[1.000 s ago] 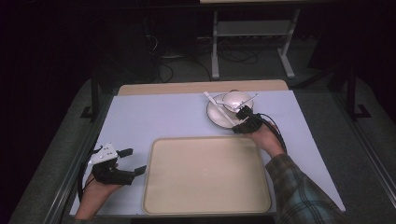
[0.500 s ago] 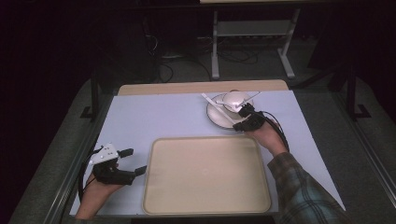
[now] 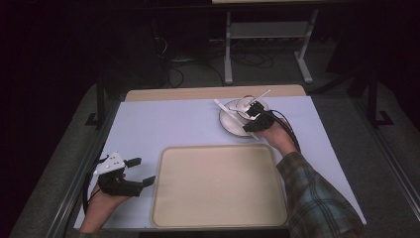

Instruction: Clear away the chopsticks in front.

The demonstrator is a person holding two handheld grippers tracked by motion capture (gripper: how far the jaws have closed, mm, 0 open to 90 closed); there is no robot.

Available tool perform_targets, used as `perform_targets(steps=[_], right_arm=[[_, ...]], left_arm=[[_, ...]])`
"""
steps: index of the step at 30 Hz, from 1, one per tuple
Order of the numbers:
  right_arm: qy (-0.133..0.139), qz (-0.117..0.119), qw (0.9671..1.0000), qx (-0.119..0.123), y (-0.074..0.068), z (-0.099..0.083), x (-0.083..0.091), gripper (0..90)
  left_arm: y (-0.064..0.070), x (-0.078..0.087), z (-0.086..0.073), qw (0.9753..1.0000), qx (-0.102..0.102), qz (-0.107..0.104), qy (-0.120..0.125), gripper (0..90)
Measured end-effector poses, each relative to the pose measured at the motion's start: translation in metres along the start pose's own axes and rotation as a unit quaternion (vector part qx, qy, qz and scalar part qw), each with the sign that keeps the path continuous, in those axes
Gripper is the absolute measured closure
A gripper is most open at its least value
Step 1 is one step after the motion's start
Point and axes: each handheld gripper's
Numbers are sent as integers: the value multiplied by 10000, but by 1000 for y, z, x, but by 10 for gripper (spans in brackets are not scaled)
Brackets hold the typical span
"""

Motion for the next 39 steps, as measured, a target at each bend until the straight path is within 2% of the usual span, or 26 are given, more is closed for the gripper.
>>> perform_targets(steps=[7,19,29,39], right_arm=[[-65,-66,10000,29,1,0,-5,788],[-165,-91,9997,146,-5,2,-12,810],[-296,-132,9994,119,-8,3,-23,822],[-296,-115,9994,104,-9,3,-22,851]], left_arm=[[0,0,0,10000,-1,1,1,119],[0,0,0,10000,-2,-2,-1,119],[0,1,0,10000,21,-3,18,119],[0,0,0,10000,2,-8,5,119]])
Point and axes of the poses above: each handheld gripper's, and its own axes: x roughly backward along the jaws, z roughly out of its top, y roughly to its right, and after that the axes turned 3 degrees about -x, right-handed
